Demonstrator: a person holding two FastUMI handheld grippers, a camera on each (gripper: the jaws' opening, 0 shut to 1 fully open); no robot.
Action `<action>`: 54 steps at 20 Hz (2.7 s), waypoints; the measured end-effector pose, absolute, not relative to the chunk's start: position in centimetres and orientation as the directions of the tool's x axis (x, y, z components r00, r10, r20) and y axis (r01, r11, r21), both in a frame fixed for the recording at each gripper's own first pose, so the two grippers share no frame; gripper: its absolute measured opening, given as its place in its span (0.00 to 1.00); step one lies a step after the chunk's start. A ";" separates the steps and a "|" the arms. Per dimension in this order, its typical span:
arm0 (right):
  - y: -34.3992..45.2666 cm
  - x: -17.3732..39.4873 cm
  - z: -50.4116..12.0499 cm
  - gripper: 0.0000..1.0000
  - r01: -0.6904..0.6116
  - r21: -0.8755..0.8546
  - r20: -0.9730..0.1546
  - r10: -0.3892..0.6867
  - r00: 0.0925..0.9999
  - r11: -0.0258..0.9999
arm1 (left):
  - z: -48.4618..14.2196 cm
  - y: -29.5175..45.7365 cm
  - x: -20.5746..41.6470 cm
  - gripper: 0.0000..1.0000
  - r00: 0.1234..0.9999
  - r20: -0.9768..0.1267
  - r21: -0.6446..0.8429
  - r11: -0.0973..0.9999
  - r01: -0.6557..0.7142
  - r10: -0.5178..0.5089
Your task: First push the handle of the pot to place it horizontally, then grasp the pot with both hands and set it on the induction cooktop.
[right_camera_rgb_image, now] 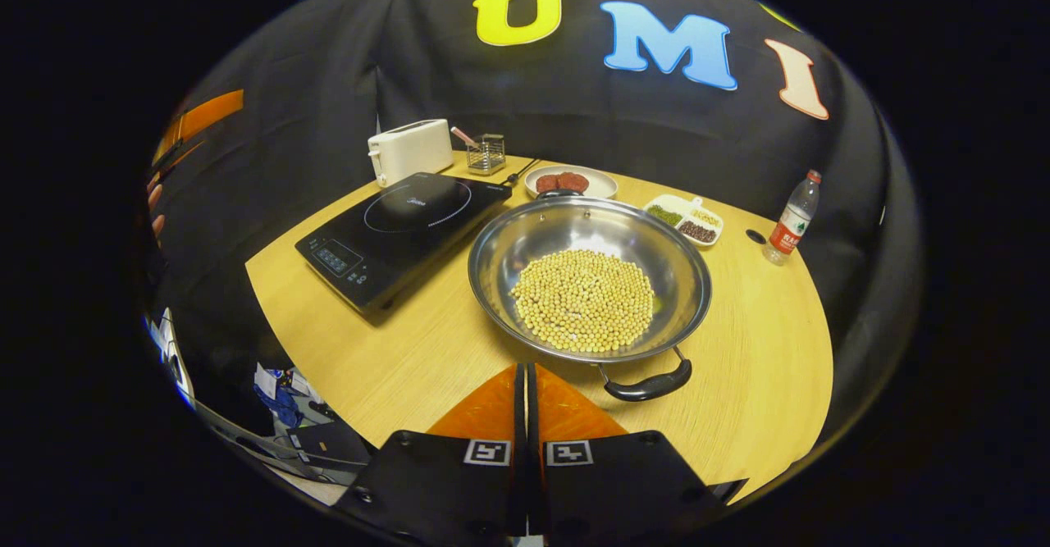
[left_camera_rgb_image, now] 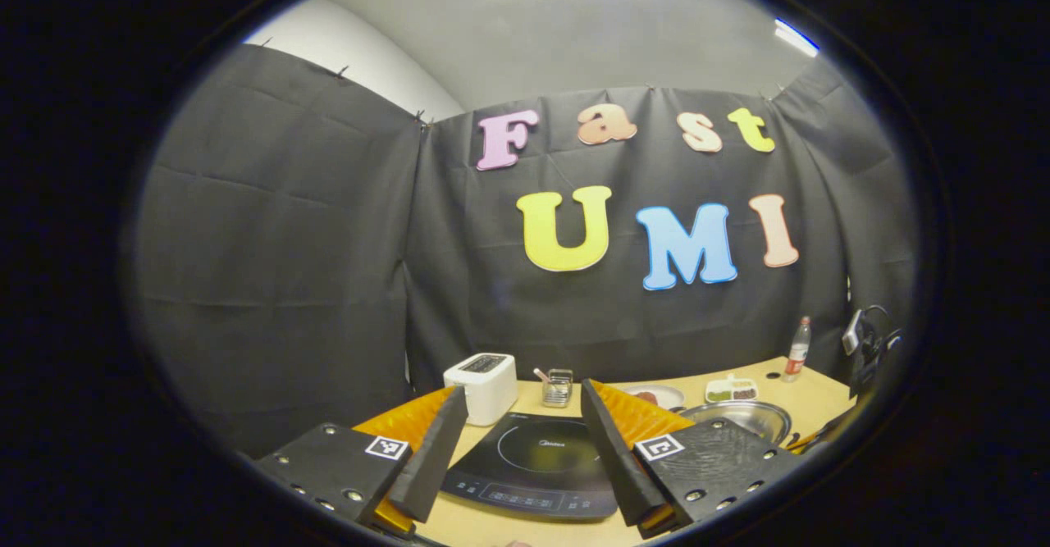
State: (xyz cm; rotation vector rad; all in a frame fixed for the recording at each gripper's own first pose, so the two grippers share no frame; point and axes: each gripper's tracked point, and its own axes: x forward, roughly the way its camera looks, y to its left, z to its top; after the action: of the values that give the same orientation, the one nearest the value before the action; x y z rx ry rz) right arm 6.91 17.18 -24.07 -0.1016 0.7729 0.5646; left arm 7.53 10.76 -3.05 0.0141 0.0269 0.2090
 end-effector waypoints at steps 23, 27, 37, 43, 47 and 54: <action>11.0 10.9 -29.2 0.02 -0.402 0.192 -0.779 0.388 0.493 0.895 | -4.3 5.2 12.1 0.84 0.981 -0.054 0.065 0.981 -0.180 0.184; 9.8 11.5 -29.4 0.00 -0.388 0.176 -0.783 0.368 0.502 0.905 | -4.4 4.5 12.5 0.84 0.983 -0.057 0.073 0.983 -0.169 0.173; 7.5 14.2 -29.7 0.02 -0.333 0.183 -0.775 0.344 0.530 0.925 | -5.3 2.0 14.6 0.82 0.985 -0.072 0.078 0.985 -0.152 0.158; 6.2 15.8 -30.4 0.02 -0.317 0.159 -0.772 0.318 0.550 0.935 | -6.4 0.4 16.0 0.84 0.984 -0.092 0.072 0.987 -0.147 0.153; 4.9 17.3 -30.8 0.02 -0.324 0.127 -0.774 0.298 0.559 0.937 | -6.9 -0.3 16.8 0.82 0.982 -0.099 0.078 0.985 -0.157 0.164; 4.0 20.0 -31.1 0.00 -0.311 0.138 -0.755 0.303 0.582 0.940 | -7.2 -2.0 17.5 0.82 0.976 -0.109 0.102 0.979 -0.175 0.186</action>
State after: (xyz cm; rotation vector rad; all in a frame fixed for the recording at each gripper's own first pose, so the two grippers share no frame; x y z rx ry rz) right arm 20.03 4.04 -31.07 -0.0092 0.8794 0.3583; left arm 17.54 -2.01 -7.15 0.0923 0.1186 0.1823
